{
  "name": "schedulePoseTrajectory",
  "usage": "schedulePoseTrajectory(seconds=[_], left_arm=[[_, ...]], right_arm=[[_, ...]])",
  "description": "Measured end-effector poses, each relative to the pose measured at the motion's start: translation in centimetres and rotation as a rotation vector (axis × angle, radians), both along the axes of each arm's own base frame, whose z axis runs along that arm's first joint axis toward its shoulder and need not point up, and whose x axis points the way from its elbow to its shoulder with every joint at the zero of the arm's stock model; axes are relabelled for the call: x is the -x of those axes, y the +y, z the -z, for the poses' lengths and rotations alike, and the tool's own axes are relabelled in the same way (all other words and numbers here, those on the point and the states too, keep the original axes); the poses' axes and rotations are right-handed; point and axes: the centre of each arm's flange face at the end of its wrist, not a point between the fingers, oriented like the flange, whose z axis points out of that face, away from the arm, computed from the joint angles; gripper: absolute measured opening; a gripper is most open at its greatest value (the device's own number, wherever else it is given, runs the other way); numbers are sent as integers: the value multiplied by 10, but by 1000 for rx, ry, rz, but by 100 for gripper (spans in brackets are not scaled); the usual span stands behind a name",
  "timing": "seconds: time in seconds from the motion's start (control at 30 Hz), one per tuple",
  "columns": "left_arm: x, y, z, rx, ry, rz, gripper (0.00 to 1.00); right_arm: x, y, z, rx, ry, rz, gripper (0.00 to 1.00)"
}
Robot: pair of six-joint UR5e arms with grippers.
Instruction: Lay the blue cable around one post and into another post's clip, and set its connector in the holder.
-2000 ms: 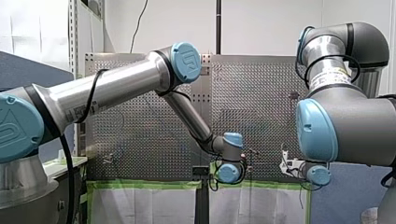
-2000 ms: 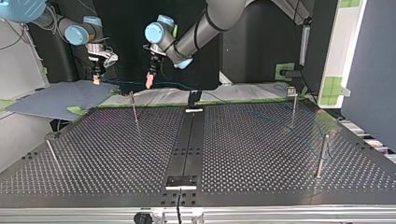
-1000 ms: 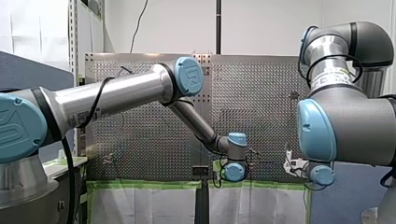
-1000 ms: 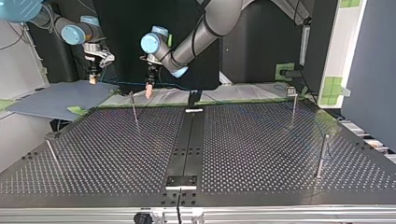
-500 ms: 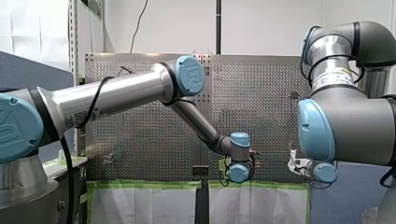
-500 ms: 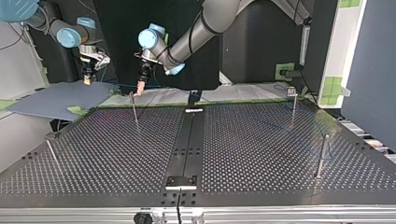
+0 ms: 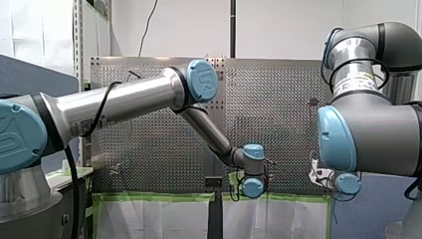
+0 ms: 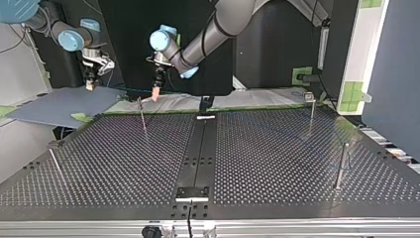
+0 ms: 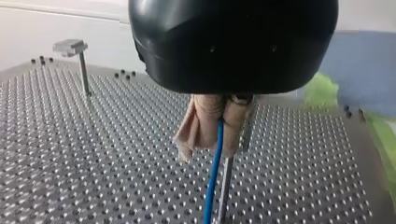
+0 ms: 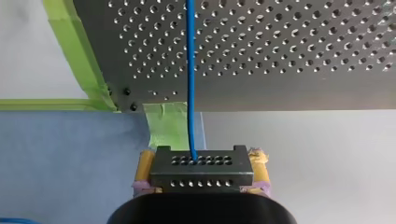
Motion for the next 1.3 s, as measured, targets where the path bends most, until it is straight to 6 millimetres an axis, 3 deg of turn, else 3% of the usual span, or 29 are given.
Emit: schedulePoseTrajectory(seconds=[0.7, 1.3], left_arm=[[-17, 8, 2, 32, -27, 49, 0], [-29, 18, 6, 18, -7, 51, 0]], right_arm=[[-14, -16, -8, 49, -4, -57, 0], [-14, -20, -8, 56, -15, -55, 0]])
